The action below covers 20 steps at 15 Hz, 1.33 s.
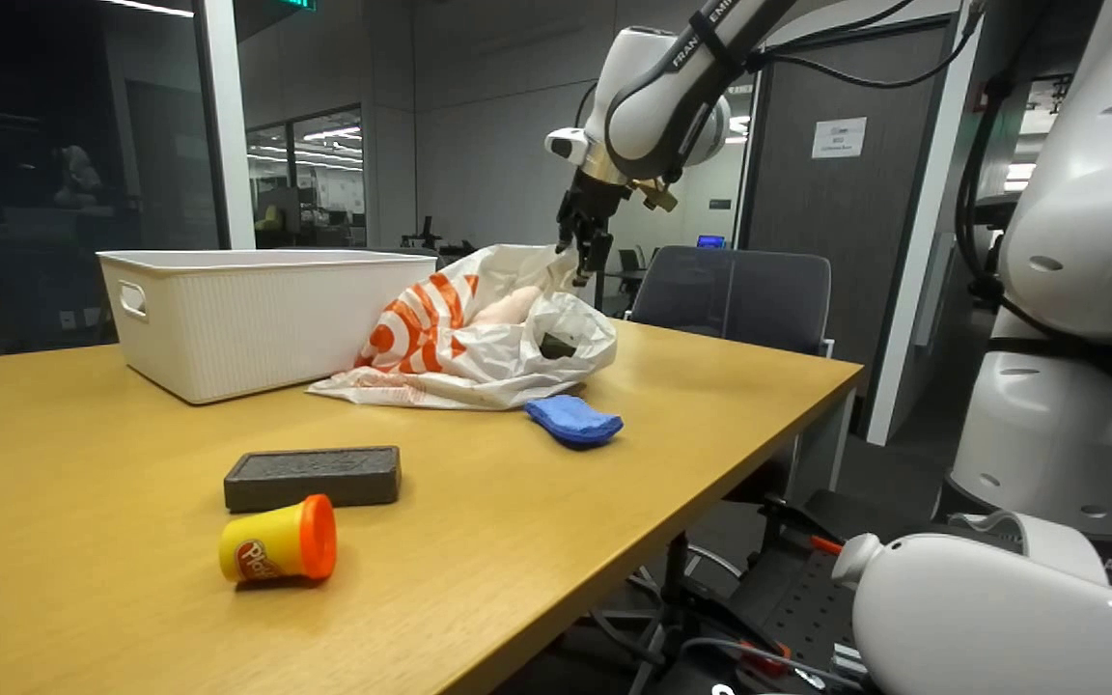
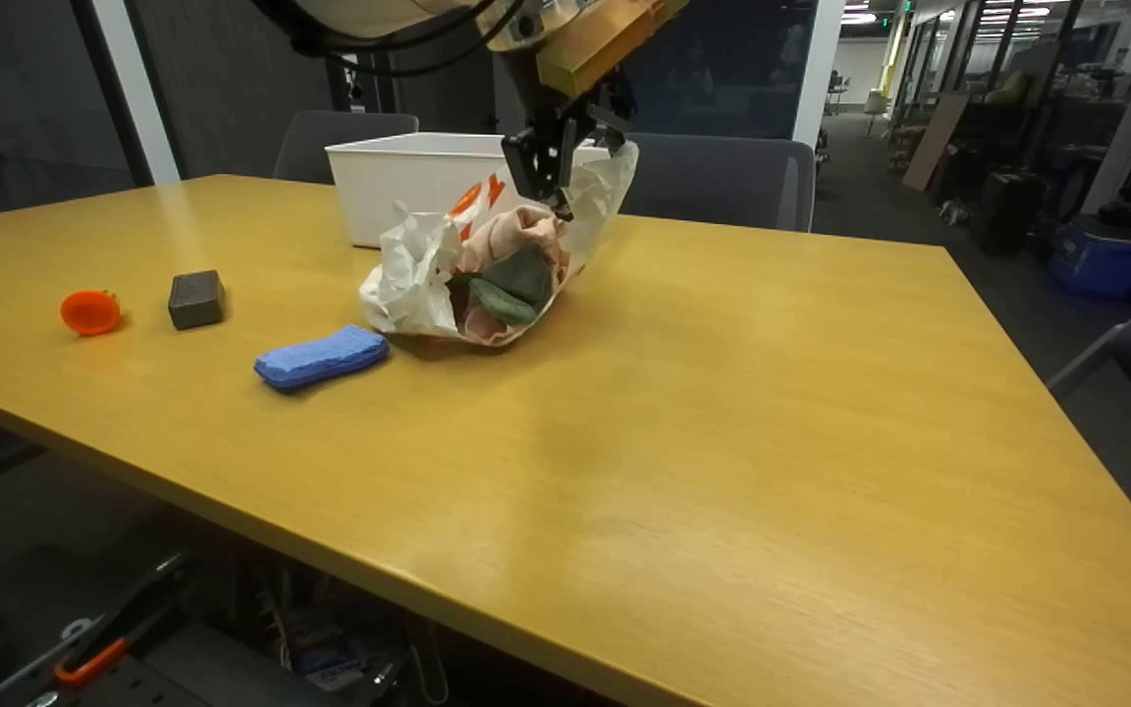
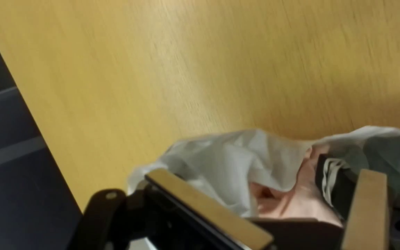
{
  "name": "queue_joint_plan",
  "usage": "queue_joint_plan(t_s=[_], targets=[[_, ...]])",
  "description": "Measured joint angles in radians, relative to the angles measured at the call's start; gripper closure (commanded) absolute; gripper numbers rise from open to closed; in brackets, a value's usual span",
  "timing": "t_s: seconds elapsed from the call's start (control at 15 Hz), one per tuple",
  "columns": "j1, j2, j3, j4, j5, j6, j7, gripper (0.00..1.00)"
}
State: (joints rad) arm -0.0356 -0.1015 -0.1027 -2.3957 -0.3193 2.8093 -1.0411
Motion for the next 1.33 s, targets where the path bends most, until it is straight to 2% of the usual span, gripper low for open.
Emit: queue_joint_plan(t_s=[0.07, 0.2, 0.4, 0.53, 0.8, 1.13, 1.33], targets=[[0.039, 0.000, -0.020, -0.015, 0.088, 0.020, -0.074, 0.00], [0.168, -0.007, -0.091, -0.045, 0.261, 0.023, -0.205, 0.00], [0.358, -0.049, -0.195, -0.061, 0.522, -0.030, -0.412, 0.00], [0.424, -0.084, -0.241, -0.058, 0.660, -0.075, -0.555, 0.00], [0.422, -0.093, -0.300, -0.051, 0.695, -0.076, -0.672, 0.00], [0.394, -0.081, -0.329, -0.048, 0.659, -0.077, -0.693, 0.00], [0.276, -0.064, -0.243, -0.048, 0.594, -0.093, -0.668, 0.00]])
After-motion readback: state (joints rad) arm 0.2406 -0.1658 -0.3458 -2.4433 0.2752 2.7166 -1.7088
